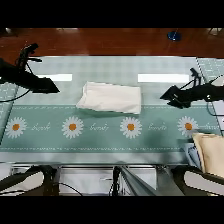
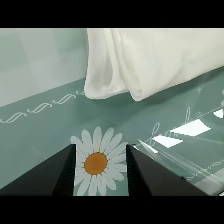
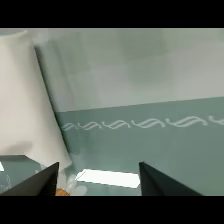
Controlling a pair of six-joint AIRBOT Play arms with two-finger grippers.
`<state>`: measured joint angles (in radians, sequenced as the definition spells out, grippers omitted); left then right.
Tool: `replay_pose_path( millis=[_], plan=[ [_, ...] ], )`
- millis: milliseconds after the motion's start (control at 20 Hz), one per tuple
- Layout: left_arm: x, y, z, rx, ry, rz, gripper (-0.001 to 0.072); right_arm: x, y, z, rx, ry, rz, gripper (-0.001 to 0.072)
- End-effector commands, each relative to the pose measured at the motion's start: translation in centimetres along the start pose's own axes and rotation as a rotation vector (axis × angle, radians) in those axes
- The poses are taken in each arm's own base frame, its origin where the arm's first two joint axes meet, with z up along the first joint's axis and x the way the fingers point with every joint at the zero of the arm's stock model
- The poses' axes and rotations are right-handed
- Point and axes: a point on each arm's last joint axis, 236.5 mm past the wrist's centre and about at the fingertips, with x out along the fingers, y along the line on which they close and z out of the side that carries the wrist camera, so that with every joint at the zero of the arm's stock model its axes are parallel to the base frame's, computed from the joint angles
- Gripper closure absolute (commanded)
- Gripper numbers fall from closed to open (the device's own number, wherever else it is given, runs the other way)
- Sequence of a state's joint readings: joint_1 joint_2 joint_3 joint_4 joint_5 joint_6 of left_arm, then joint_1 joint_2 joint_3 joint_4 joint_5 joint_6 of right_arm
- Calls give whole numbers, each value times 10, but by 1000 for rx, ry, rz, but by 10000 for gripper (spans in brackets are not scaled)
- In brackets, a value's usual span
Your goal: Fold the shirts.
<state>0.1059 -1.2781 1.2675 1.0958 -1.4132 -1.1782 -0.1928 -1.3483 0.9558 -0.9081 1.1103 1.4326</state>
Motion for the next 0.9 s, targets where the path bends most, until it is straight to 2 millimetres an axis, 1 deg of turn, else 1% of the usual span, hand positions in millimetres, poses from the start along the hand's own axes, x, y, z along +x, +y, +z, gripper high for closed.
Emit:
replay_pose_path(
  millis=[0, 100, 250, 400, 500, 600, 650, 700, 750, 800, 850],
  plan=[
    [3, 2, -1, -8, 11, 1, 311, 57, 24, -5, 35, -7, 78, 145],
    [3, 1, -4, -8, 21, -3, 311, 82, 42, -3, 61, -28, 113, 146],
    [3, -1, -9, -8, 44, -12, 311, 106, 64, -6, 95, -29, 163, 147],
    [3, -1, -9, -8, 46, -13, 312, 118, 77, -13, 111, -18, 191, 149],
    [3, -1, -9, -8, 46, -13, 312, 123, 85, -18, 119, -12, 204, 182],
    [3, -1, -9, -8, 46, -13, 312, 131, 91, -26, 110, 3, 204, 197],
    [3, -1, -9, -8, 46, -13, 312, 132, 94, -30, 94, 12, 204, 380],
    [3, -1, -9, -8, 46, -13, 312, 132, 97, -32, 79, 19, 213, 639],
    [3, -1, -9, -8, 46, -13, 312, 128, 104, -33, 68, 36, 241, 693],
    [3, -1, -9, -8, 46, -13, 312, 118, 115, -34, 11, 57, 282, 693],
    [3, -1, -10, -8, 48, -14, 312, 103, 127, -33, -46, 69, 319, 693]
  ],
)
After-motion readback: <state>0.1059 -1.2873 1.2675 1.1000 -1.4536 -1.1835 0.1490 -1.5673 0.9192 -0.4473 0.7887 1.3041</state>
